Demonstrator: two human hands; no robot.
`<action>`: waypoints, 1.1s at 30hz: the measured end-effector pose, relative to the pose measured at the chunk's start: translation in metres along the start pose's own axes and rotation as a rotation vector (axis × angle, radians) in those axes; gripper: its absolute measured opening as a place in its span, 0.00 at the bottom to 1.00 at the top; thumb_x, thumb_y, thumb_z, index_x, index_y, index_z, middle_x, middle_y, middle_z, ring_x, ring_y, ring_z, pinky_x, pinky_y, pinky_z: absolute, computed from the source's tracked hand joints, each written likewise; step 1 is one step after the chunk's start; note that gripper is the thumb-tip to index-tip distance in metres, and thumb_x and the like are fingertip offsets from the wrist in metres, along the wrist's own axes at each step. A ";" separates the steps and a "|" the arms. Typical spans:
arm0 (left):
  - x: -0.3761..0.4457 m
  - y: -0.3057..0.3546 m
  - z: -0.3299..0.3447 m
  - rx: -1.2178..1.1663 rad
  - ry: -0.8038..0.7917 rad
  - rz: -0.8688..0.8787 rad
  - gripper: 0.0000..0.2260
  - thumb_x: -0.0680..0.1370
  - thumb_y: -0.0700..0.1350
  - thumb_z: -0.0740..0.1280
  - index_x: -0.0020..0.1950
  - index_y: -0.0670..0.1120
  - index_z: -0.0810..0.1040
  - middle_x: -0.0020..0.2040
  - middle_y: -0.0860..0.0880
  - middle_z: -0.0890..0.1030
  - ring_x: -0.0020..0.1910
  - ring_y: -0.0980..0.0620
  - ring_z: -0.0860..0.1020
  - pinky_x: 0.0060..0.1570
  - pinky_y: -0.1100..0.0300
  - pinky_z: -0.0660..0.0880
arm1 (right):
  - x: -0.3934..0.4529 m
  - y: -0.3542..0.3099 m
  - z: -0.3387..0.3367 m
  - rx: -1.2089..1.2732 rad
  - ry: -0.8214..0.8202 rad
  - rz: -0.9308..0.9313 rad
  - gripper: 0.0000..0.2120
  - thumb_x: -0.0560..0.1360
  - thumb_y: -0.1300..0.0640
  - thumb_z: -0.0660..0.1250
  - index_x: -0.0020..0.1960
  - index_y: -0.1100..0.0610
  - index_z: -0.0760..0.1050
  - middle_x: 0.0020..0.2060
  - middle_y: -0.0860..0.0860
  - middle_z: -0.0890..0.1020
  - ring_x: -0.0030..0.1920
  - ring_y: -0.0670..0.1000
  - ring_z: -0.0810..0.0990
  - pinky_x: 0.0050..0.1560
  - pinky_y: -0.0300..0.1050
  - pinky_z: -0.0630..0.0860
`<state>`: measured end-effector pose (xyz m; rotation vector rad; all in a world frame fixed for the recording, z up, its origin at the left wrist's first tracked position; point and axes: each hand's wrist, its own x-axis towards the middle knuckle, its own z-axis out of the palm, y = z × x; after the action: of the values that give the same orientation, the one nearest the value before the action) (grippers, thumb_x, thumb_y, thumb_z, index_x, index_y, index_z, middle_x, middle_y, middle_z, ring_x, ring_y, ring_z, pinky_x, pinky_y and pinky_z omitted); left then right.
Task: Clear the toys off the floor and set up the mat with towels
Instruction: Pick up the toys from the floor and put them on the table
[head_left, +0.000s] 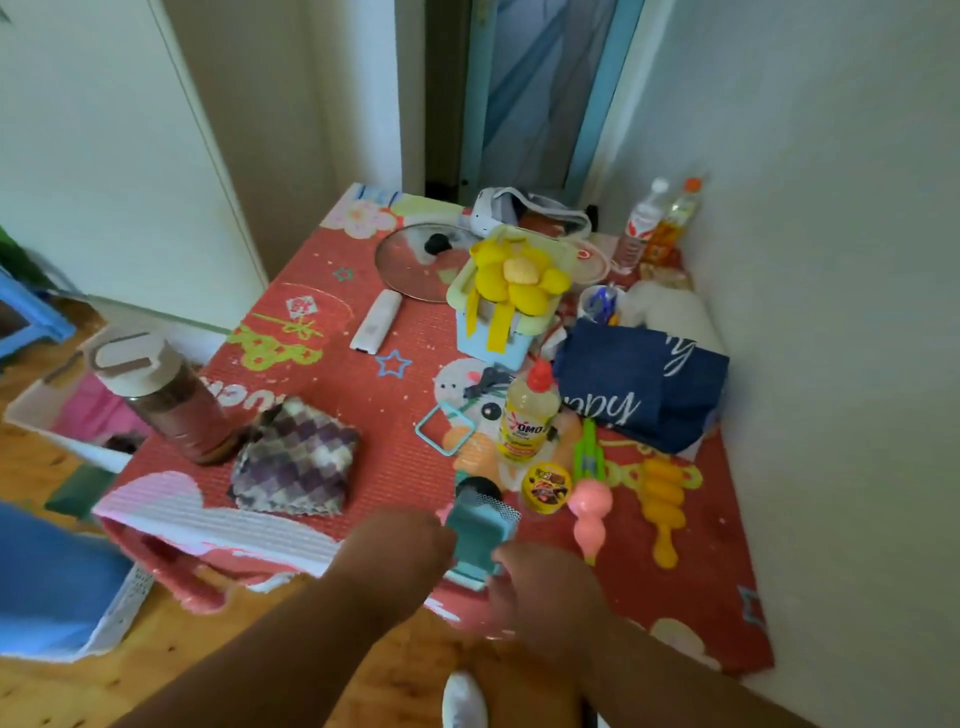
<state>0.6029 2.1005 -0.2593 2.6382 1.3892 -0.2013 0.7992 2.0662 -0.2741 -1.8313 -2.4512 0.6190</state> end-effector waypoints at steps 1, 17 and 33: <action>0.005 0.004 0.001 0.027 -0.025 0.013 0.13 0.79 0.51 0.57 0.52 0.47 0.78 0.49 0.47 0.81 0.49 0.43 0.80 0.44 0.52 0.73 | 0.000 0.006 0.000 -0.008 -0.023 -0.002 0.12 0.75 0.46 0.56 0.48 0.53 0.73 0.47 0.52 0.81 0.49 0.55 0.79 0.42 0.48 0.68; 0.063 0.035 0.011 0.124 -0.322 0.245 0.09 0.73 0.35 0.63 0.50 0.41 0.80 0.47 0.41 0.82 0.43 0.37 0.81 0.37 0.51 0.70 | -0.005 0.046 0.009 -0.070 -0.097 0.219 0.14 0.77 0.52 0.57 0.58 0.52 0.76 0.55 0.49 0.79 0.55 0.52 0.78 0.52 0.47 0.75; 0.044 0.012 -0.008 -0.268 -0.047 -0.070 0.09 0.76 0.46 0.62 0.54 0.49 0.75 0.49 0.46 0.80 0.47 0.39 0.79 0.42 0.47 0.78 | 0.014 0.038 -0.022 -0.299 0.317 -0.031 0.27 0.70 0.35 0.60 0.45 0.58 0.82 0.38 0.54 0.83 0.37 0.58 0.82 0.42 0.53 0.73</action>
<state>0.6382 2.1310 -0.2587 2.3559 1.3880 -0.0780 0.8356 2.0947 -0.2694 -1.8078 -2.4472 -0.0473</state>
